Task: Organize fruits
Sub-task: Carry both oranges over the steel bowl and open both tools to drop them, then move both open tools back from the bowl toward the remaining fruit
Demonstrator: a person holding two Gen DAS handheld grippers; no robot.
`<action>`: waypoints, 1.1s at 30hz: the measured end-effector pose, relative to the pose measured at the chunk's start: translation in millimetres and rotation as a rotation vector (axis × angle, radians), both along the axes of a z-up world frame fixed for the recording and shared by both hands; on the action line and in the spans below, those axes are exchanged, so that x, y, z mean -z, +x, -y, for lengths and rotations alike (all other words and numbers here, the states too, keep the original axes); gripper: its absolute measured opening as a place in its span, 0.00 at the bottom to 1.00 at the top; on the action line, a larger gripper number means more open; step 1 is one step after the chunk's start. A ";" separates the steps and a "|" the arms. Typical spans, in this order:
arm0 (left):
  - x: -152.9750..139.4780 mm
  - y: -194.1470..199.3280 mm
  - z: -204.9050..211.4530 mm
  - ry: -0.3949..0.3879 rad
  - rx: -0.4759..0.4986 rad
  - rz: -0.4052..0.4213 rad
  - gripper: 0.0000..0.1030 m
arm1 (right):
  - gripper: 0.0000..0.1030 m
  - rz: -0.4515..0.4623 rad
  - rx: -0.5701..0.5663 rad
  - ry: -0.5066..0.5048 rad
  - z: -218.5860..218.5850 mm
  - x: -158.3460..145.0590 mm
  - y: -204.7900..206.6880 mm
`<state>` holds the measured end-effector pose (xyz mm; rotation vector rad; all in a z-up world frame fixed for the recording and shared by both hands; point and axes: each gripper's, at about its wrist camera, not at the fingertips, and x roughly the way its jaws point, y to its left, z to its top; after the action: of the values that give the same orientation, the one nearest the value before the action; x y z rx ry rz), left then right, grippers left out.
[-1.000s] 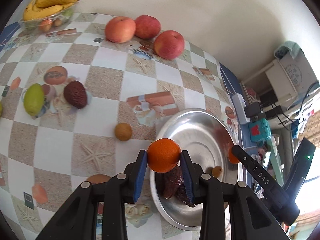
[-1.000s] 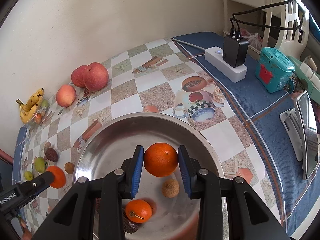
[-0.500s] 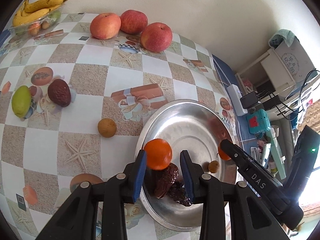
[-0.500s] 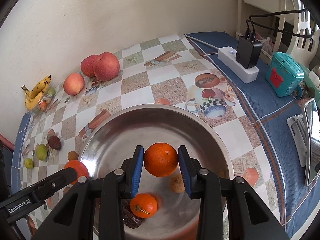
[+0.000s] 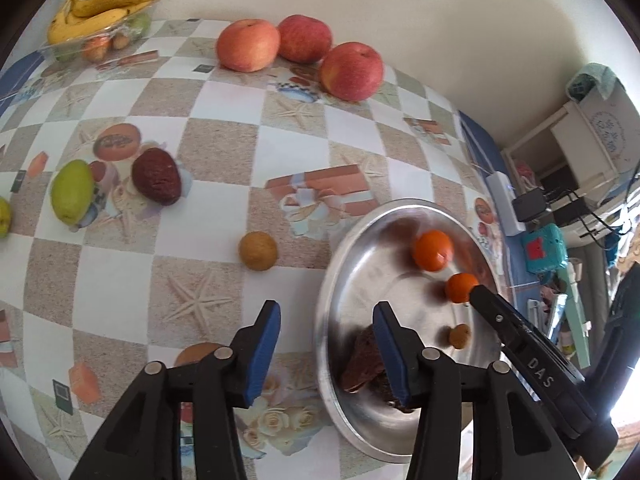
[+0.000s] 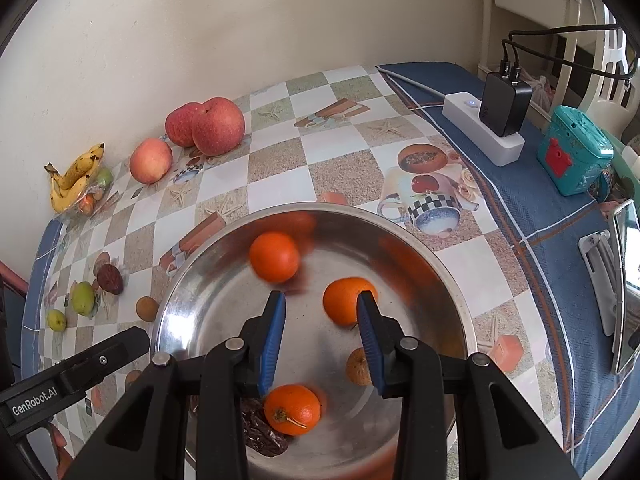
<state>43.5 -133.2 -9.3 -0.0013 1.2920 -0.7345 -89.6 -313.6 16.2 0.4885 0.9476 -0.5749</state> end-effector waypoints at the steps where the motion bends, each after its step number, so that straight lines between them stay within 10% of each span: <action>1: 1.6 1.3 -2.0 0.021 -0.012 -0.001 0.53 | 0.37 -0.004 -0.003 0.001 -0.2 0.6 0.8; 7: 7.8 11.1 -18.0 0.097 -0.089 0.008 0.63 | 0.38 -0.023 -0.021 -0.002 -3.4 3.9 4.0; 9: 8.9 14.0 -23.0 0.128 -0.123 0.026 0.85 | 0.62 -0.025 -0.024 -0.005 -4.6 4.3 4.7; 12: 10.9 16.9 -28.8 0.184 -0.160 0.065 1.00 | 0.74 -0.015 -0.031 0.005 -5.7 4.9 5.1; 33: 11.5 22.7 -31.5 0.382 -0.184 0.196 1.00 | 0.89 -0.039 -0.021 -0.063 -9.8 7.8 7.4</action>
<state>66.2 -101.7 -20.8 0.2520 1.2076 -0.3149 -82.3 -303.8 8.5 0.4117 0.9677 -0.5954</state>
